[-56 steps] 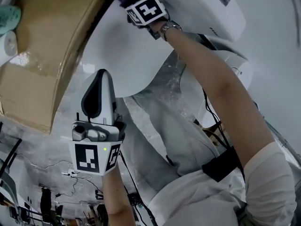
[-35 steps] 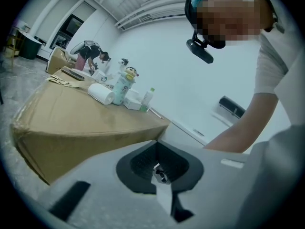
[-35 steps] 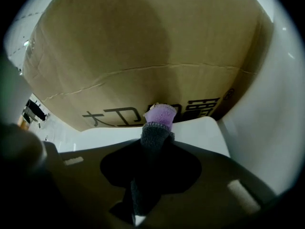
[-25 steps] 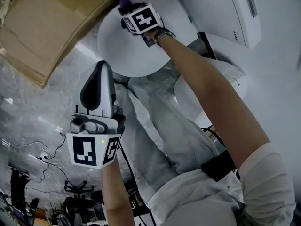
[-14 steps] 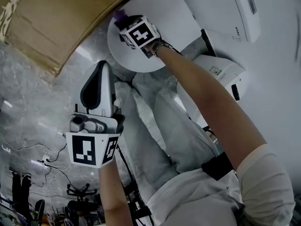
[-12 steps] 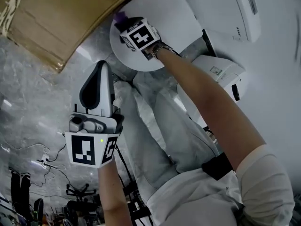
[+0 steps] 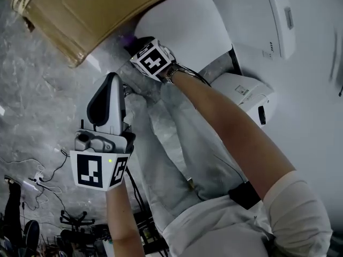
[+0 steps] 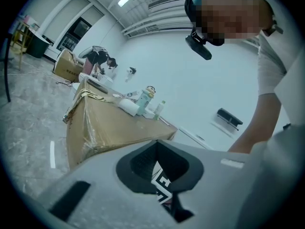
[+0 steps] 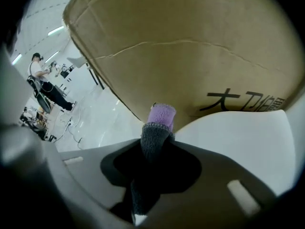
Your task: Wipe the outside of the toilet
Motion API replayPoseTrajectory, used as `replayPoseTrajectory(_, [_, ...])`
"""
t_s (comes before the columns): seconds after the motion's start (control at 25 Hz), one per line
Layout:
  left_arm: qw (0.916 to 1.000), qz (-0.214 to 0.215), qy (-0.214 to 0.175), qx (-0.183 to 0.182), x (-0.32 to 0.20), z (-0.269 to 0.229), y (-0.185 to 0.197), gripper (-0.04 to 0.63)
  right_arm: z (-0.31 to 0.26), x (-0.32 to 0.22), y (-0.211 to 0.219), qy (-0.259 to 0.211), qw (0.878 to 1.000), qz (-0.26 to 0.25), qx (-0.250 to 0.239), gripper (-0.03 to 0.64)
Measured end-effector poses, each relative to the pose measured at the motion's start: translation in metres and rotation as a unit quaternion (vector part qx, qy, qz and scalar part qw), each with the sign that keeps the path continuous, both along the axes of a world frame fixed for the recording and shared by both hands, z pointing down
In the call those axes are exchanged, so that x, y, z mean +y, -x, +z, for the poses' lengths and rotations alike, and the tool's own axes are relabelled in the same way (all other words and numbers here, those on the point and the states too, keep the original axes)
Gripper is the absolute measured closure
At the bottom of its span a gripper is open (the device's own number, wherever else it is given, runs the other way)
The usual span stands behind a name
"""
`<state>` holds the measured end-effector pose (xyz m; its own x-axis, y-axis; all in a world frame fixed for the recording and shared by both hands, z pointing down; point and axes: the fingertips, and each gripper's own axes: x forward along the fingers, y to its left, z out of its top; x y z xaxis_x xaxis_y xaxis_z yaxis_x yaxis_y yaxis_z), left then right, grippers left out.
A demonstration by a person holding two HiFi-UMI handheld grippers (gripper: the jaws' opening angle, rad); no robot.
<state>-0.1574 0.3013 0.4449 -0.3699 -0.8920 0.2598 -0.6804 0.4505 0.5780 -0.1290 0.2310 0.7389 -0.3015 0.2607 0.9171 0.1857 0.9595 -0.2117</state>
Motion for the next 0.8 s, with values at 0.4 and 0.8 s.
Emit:
replayPoseTrajectory(0.4, [0.9994, -0.028, 0.019, 0.002, -0.057, -0.011, -0.039, 0.591, -0.021, 0.070, -0.056, 0.112, 0.984, -0.141, 0.010, 0.517])
replayPoseTrajectory(0.8, [0.9985, -0.054, 0.009, -0.003, -0.167, -0.012, -0.060, 0.591, -0.046, -0.178, -0.064, 0.017, 0.999, -0.034, -0.011, 0.517])
